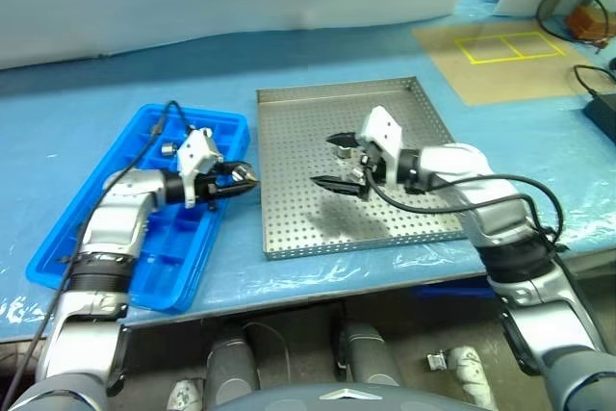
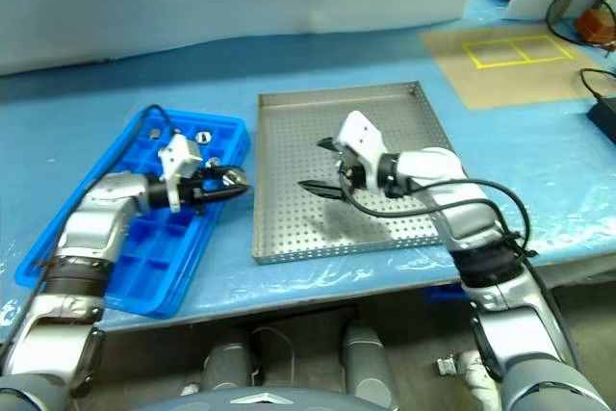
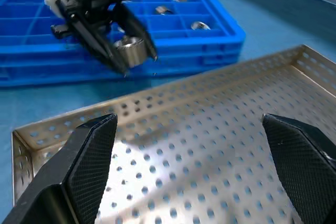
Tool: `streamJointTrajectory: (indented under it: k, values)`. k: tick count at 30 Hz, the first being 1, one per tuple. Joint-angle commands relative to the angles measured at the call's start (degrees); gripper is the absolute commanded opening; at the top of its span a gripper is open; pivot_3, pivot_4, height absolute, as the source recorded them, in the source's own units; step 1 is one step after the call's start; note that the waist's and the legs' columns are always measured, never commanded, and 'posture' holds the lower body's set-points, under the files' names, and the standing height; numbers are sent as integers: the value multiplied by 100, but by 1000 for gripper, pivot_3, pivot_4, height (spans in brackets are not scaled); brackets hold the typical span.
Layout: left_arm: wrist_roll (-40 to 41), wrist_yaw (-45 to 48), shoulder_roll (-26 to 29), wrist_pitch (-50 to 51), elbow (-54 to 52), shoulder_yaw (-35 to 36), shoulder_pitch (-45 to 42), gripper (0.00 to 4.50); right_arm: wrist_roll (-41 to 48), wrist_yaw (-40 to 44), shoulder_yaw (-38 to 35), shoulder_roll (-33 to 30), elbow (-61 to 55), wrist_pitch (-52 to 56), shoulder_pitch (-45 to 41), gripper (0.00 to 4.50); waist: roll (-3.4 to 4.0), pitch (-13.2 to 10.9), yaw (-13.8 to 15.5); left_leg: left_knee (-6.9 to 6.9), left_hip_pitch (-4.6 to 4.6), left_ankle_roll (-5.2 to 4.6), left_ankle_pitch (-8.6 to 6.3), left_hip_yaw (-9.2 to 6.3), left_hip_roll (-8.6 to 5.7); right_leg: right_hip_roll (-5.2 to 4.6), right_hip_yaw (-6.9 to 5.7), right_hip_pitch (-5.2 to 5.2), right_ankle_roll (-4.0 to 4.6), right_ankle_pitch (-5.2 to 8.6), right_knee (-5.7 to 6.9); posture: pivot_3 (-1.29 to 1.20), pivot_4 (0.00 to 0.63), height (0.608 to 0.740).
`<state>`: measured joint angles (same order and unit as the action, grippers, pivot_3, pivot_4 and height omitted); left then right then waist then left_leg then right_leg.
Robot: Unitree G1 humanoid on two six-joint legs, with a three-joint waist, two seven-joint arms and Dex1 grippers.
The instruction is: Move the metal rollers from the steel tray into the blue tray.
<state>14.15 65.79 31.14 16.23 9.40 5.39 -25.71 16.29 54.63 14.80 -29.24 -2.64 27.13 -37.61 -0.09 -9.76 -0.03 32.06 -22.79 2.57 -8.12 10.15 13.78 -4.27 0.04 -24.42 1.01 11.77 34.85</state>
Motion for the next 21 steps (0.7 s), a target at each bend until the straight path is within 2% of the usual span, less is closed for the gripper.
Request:
streamJointTrajectory:
  k: [1,8,16,21]
  values:
    - [318,-347,140,266,-804,279,346,1753,-189,361,248,285,527,-582,-371,4500,1,-1,174,-5,-3,0,0,0,0,0,-3,0,0,0,-6,12,150,740]
    - [826,-532,603,927,-1859,555,1045,1753,-322,704,343,638,997,-974,-586,4500,-2,-3,541,-6,-45,4,2,-1,0,-5,-14,-35,4,3,-1,60,150,740]
    - [1490,-108,1893,1442,-2075,1719,1755,1753,-374,811,284,653,958,-966,-496,4500,-8,-5,537,-10,-34,28,16,-5,1,2,-2,-57,2,4,37,56,150,740]
    - [1505,-105,2272,1388,-1923,2097,2073,1753,-360,854,258,693,1035,-971,-527,4500,-9,-5,559,-11,-38,29,17,-5,0,3,-2,-62,2,4,38,77,150,740]
